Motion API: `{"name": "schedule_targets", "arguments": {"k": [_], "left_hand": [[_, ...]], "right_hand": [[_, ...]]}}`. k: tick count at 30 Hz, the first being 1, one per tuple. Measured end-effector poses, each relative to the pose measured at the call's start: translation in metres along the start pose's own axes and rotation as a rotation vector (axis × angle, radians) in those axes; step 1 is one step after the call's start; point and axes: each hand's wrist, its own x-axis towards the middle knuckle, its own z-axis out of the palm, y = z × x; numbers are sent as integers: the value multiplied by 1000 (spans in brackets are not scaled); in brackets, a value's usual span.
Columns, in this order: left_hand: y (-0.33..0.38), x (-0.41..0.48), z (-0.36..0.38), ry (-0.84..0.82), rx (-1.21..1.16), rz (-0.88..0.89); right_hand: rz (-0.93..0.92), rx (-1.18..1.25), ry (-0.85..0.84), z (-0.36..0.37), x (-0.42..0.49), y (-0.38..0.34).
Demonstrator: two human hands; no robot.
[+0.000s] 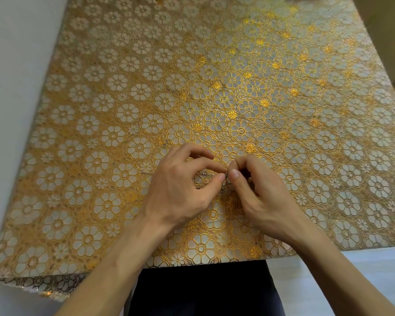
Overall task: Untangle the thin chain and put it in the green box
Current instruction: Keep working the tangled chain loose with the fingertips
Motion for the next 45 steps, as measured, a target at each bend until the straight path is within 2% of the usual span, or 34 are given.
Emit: {"name": "schedule_targets", "arguments": {"k": [5,13,17,20,24,27,34,38,45], "left_hand": [[-1,-1,2,0,5,27],[4,2,-2,-2,33,13],[8,2,-7,62,-156,-137],[9,-2,-7,36,-196,-173],[10,-5,-6,59,-421,-336],[11,-4,-6,74,-481,-391],[13,3,-1,149,-238,-427],[14,5,-3,141,-287,-441],[4,-2,-13,-3,-56,-242]], "right_hand": [[7,-19,-18,-2,0,2],[-74,-232,16,1,0,-1],[-53,-177,41,-3,-1,-2],[-24,-140,21,-4,-2,-4],[-25,-131,3,-1,-1,-6],[-33,-134,7,0,-1,-6],[-61,-57,9,0,0,-11],[-49,-24,15,0,1,-10],[8,79,-16,-5,4,-10]]}}
